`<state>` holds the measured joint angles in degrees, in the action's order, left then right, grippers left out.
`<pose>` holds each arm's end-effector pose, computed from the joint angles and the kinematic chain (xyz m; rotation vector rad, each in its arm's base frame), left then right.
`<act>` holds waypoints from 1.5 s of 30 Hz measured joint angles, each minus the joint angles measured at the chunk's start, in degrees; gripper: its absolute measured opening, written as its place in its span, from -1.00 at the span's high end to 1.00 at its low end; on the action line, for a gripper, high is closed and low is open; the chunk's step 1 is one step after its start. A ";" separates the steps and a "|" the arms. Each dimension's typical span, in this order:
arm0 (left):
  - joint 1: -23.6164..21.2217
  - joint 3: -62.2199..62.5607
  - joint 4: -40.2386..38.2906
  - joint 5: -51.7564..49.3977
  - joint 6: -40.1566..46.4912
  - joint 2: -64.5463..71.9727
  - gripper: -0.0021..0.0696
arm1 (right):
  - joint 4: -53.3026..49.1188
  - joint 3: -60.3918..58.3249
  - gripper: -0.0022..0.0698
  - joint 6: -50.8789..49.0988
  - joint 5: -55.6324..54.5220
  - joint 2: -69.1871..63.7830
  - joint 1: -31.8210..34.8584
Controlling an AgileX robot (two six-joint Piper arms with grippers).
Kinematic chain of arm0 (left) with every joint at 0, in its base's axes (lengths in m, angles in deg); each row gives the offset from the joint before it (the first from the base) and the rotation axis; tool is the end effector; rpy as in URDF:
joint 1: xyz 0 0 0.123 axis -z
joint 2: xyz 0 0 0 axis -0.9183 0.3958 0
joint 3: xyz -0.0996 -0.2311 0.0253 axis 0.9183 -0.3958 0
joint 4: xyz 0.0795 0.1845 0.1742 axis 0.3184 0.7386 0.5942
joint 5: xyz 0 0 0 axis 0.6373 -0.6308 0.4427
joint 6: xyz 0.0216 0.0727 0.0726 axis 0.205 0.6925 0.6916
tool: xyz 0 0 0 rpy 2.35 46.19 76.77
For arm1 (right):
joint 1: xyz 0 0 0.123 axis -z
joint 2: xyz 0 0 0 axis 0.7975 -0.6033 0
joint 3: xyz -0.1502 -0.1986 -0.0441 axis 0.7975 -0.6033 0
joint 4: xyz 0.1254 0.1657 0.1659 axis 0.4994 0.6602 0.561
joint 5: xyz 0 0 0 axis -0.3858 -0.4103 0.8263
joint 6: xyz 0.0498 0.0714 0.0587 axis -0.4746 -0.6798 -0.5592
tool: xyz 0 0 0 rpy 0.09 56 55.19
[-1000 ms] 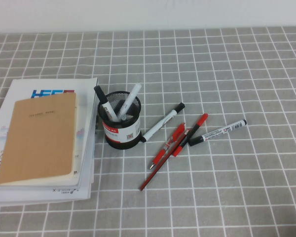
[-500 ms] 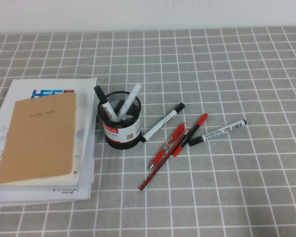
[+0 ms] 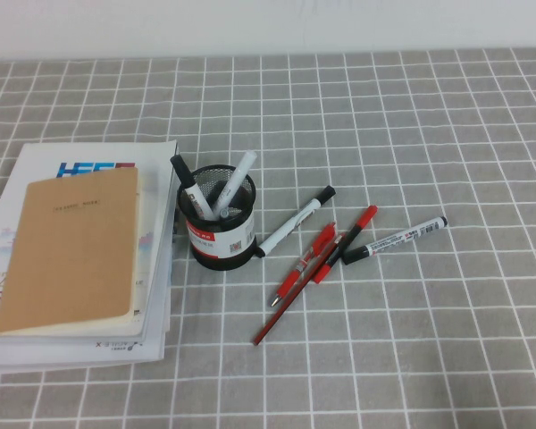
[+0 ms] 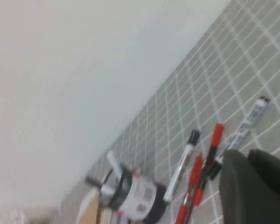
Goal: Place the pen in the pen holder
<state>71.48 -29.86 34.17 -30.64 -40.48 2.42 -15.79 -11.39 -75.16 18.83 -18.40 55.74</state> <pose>0.1123 -0.0089 0.1673 0.0799 1.8746 -0.0492 0.1130 0.0293 0.1957 0.6398 1.5940 1.0219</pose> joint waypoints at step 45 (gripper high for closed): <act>0.00 0.00 0.00 0.00 0.00 0.00 0.96 | -67.98 94.73 0.89 17.53 49.02 -104.96 -30.08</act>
<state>71.48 -29.86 34.17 -30.64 -40.48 2.42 -83.76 83.34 -57.63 67.85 -123.36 25.66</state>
